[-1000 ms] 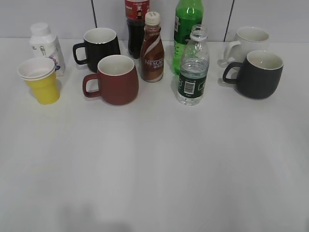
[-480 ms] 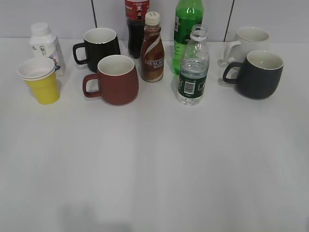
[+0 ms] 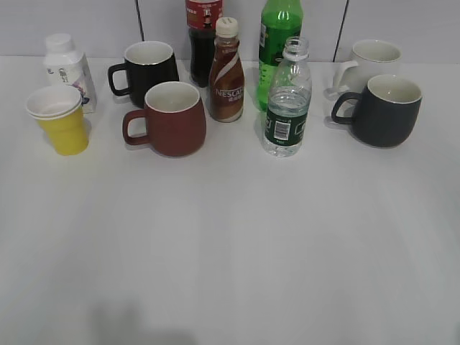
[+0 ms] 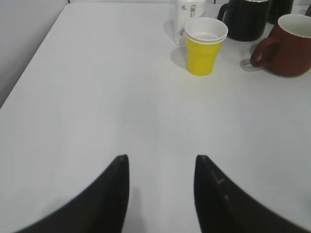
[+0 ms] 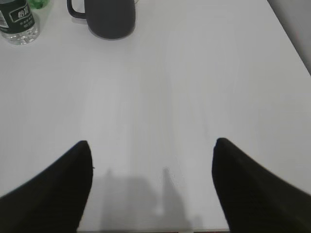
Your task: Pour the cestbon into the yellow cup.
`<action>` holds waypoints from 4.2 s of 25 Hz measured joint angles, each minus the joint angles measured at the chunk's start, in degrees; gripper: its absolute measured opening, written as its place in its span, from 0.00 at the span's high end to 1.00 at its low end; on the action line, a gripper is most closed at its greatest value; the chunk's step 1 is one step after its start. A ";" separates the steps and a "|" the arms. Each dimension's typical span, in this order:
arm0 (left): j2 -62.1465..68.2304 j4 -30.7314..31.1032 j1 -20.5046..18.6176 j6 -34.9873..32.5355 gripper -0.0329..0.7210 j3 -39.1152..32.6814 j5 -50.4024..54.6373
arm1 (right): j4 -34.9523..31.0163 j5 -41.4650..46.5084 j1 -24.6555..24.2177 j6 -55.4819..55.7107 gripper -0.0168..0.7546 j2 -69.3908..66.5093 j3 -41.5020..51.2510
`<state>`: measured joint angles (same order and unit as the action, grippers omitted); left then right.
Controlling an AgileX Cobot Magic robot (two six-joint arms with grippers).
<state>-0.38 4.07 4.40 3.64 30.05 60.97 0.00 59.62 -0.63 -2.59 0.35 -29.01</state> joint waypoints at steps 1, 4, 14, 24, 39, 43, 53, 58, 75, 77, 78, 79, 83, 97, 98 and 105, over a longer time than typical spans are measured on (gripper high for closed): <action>0.00 0.00 0.25 0.00 0.52 0.00 0.00 | 0.00 0.00 0.00 0.00 0.23 0.00 0.00; 0.00 0.00 1.78 0.00 0.53 0.18 -0.41 | -0.47 -0.33 0.00 0.00 0.23 -0.12 -0.25; 9.19 0.70 3.50 0.00 0.55 -0.07 -25.51 | -4.85 -23.67 0.00 0.00 0.23 -11.54 -1.26; 40.21 4.89 3.50 0.00 0.55 -3.45 -64.75 | -6.05 -48.45 4.41 -7.05 0.23 -32.54 -1.26; 71.21 2.10 3.56 0.05 0.55 -6.15 -87.08 | -3.98 -85.49 18.08 -7.76 0.24 -70.45 -1.26; 74.37 -1.07 3.56 0.05 0.55 -13.37 -97.67 | -1.80 -95.24 18.47 -5.58 0.24 -79.02 -1.26; 93.32 -2.33 3.56 -0.24 0.52 -17.63 -126.31 | 5.52 -104.83 18.47 0.41 0.24 -88.98 -1.26; 101.05 -1.81 3.56 -1.86 0.34 -16.65 -129.50 | 5.35 -107.81 18.47 4.64 0.24 -89.02 -1.26; 111.41 -1.74 3.56 -4.19 0.21 -6.14 -130.23 | 8.94 -108.79 18.47 9.05 0.24 -89.02 -1.26; 112.54 -1.48 3.56 -4.36 0.21 -4.48 -130.31 | 9.00 -108.79 18.47 9.10 0.24 -89.02 -1.26; 113.18 -1.42 3.56 -4.43 0.21 -3.82 -130.31 | 9.00 -108.79 18.47 9.10 0.24 -89.02 -1.26; 113.83 -1.37 3.56 -4.43 0.21 -3.04 -130.26 | 9.00 -108.79 18.47 9.10 0.24 -89.02 -1.26; 116.08 -0.93 3.56 -4.49 0.21 0.17 -130.21 | 9.01 -108.79 18.47 9.10 0.24 -89.02 -1.26; 120.61 0.66 3.56 -4.49 0.20 8.70 -130.39 | 9.06 -108.79 18.47 9.18 0.24 -89.02 -1.26; 121.08 0.80 3.56 -4.49 0.20 9.24 -130.39 | 9.06 -108.79 18.47 9.18 0.24 -89.02 -1.26; 121.82 2.98 3.56 -4.49 0.31 9.78 -130.48 | 9.12 -108.79 18.47 9.13 0.24 -89.02 -1.26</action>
<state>121.44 7.05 7.96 -0.85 39.83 -69.50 9.12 -49.17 17.84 6.54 -88.67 -30.28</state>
